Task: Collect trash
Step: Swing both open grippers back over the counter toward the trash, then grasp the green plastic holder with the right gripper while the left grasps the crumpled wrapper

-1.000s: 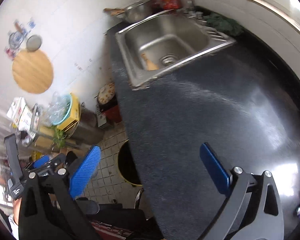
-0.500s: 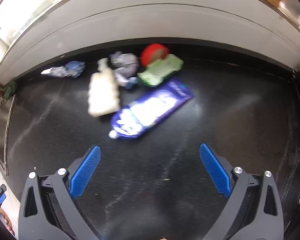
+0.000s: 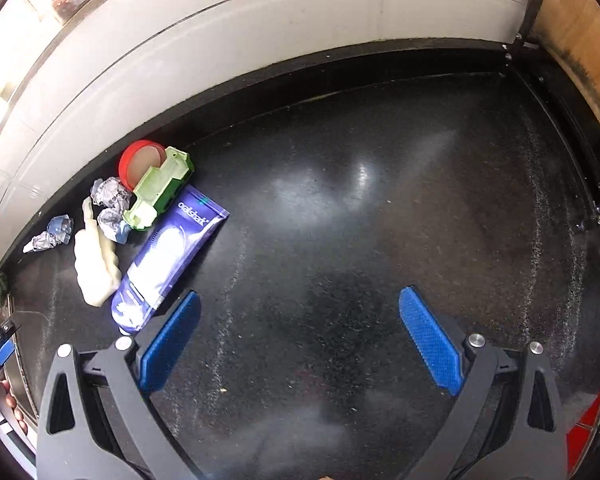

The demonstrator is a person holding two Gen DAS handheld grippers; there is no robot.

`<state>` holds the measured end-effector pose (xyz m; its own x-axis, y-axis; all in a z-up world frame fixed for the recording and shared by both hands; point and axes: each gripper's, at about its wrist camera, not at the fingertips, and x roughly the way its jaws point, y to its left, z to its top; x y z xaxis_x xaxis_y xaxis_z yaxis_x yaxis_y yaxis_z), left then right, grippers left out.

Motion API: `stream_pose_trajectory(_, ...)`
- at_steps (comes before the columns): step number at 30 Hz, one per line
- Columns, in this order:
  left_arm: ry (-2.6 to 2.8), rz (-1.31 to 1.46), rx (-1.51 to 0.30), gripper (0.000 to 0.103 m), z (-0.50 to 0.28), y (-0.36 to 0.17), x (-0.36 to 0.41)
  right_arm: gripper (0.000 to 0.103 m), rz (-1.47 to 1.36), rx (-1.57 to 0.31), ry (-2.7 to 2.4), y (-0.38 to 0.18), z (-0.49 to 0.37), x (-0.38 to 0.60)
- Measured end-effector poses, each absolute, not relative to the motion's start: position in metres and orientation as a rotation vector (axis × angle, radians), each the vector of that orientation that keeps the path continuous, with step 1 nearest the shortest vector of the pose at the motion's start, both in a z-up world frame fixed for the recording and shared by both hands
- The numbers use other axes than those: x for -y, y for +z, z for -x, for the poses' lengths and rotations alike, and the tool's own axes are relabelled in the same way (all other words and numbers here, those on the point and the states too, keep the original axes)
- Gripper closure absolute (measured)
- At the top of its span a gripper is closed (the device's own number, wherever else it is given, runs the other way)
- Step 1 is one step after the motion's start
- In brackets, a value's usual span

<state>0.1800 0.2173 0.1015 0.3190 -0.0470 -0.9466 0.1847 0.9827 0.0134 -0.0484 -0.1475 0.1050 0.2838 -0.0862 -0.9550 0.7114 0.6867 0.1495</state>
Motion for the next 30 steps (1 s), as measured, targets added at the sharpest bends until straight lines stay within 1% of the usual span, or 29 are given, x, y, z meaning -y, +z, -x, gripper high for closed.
stream_pose_trajectory(5,-0.126,-0.068,-1.223,0.007,-0.215,0.092,-0.196,0.007,-0.678,-1.156,-0.555,0.097,0.004,0.147)
stream_pose_trajectory(11,-0.082,0.020,-1.244,0.007,-0.250,0.066,-0.186,0.007,-0.640,-1.149,-0.580,0.083,-0.050,0.148)
stream_pose_trajectory(12,-0.075,0.028,-1.245,0.007,-0.254,0.063,-0.185,0.009,-0.617,-1.155,-0.588,0.080,-0.057,0.147)
stream_pose_trajectory(14,-0.069,0.036,-1.247,0.007,-0.261,0.057,-0.182,0.021,-0.548,-1.177,-0.606,0.072,-0.071,0.144)
stream_pose_trajectory(15,-0.070,0.031,-1.248,0.007,-0.264,0.054,-0.179,0.031,-0.509,-1.194,-0.608,0.068,-0.076,0.142)
stream_pose_trajectory(16,-0.073,0.026,-1.249,0.007,-0.267,0.051,-0.176,0.033,-0.483,-1.211,-0.596,0.063,-0.081,0.139)
stream_pose_trajectory(18,-0.090,0.026,-1.257,0.007,-0.271,0.043,-0.169,0.034,-0.441,-1.187,-0.577,0.064,-0.085,0.134)
stream_pose_trajectory(19,-0.104,0.026,-1.265,0.010,-0.274,0.037,-0.165,0.040,-0.432,-1.182,-0.560,0.064,-0.087,0.133)
stream_pose_trajectory(20,-0.131,0.038,-1.274,0.022,-0.276,0.032,-0.164,0.045,-0.425,-1.176,-0.546,0.065,-0.090,0.131)
stream_pose_trajectory(21,-0.147,0.020,-1.243,0.032,-0.275,0.034,-0.160,0.067,-0.417,-1.168,-0.525,0.067,-0.091,0.128)
stream_pose_trajectory(22,-0.197,0.000,-1.232,0.055,-0.274,0.036,-0.153,0.091,-0.418,-1.163,-0.496,0.069,-0.092,0.126)
stream_pose_trajectory(23,-0.255,0.014,-1.247,0.094,-0.273,0.039,-0.148,0.095,-0.421,-1.169,-0.475,0.070,-0.093,0.124)
stream_pose_trajectory(24,-0.266,-0.009,-1.281,0.103,-0.271,0.038,-0.141,0.098,-0.434,-1.174,-0.457,0.070,-0.092,0.124)
stream_pose_trajectory(27,-0.277,0.056,-1.314,0.103,-0.259,0.041,-0.150,0.099,-0.463,-1.155,-0.453,0.079,-0.082,0.128)
stream_pose_trajectory(30,-0.275,0.089,-1.282,0.103,-0.243,0.059,-0.168,0.099,-0.451,-1.097,-0.476,0.104,-0.068,0.130)
